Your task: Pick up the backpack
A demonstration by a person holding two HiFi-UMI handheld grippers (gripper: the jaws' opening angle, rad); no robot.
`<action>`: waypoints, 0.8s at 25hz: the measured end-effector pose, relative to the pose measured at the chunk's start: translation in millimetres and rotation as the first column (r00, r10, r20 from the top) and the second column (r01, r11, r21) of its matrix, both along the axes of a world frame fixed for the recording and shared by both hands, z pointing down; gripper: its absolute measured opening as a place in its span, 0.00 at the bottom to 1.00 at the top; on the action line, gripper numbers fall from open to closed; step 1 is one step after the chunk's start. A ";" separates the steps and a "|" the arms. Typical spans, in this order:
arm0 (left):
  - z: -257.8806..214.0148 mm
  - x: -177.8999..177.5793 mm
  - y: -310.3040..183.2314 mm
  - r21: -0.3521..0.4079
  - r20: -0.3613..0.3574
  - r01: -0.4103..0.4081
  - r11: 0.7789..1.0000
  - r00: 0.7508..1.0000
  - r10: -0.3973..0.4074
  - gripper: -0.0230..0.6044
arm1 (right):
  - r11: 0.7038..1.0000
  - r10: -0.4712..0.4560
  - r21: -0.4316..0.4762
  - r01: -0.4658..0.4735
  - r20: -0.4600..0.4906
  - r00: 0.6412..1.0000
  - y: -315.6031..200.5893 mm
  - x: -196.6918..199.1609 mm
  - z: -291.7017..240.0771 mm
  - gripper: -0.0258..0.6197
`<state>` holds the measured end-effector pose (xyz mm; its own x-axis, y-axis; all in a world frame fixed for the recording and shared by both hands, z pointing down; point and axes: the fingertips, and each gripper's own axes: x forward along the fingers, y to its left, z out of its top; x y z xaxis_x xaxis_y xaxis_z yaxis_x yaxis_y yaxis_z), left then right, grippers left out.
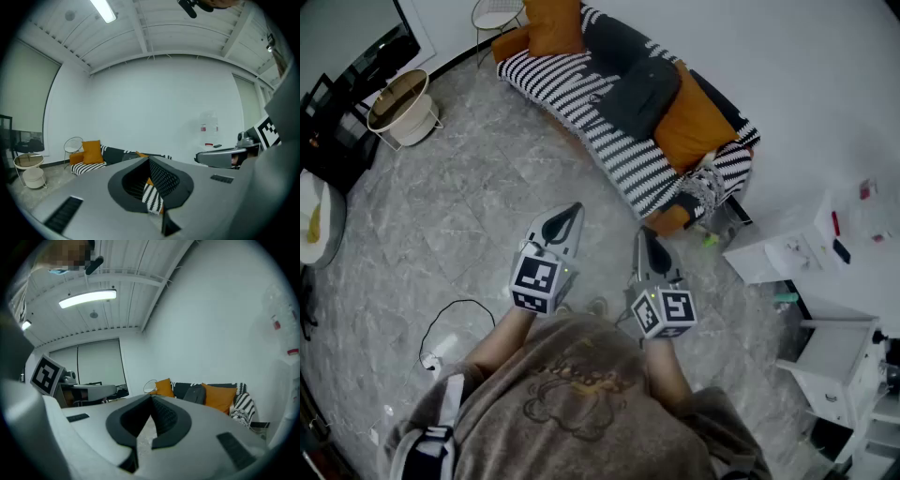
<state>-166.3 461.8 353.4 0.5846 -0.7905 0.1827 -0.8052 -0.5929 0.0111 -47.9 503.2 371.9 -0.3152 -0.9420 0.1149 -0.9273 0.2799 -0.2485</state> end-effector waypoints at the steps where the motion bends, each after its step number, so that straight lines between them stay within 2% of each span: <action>1: 0.1 2.8 -0.1 -0.001 0.001 0.001 1.000 1.000 -0.001 0.04 | 1.000 -0.004 -0.001 0.004 0.000 1.000 -0.8 1.9 -0.2 0.04; 13: 12.7 24.0 -8.5 -0.014 -0.006 0.059 0.998 0.998 -0.059 0.04 | 0.997 -0.083 0.013 0.082 0.024 0.996 -9.6 24.5 11.7 0.04; 20: 18.1 34.2 -34.3 -0.025 -0.019 0.057 0.998 0.998 -0.058 0.04 | 0.998 -0.069 0.000 0.069 0.000 0.998 -31.3 39.6 22.3 0.04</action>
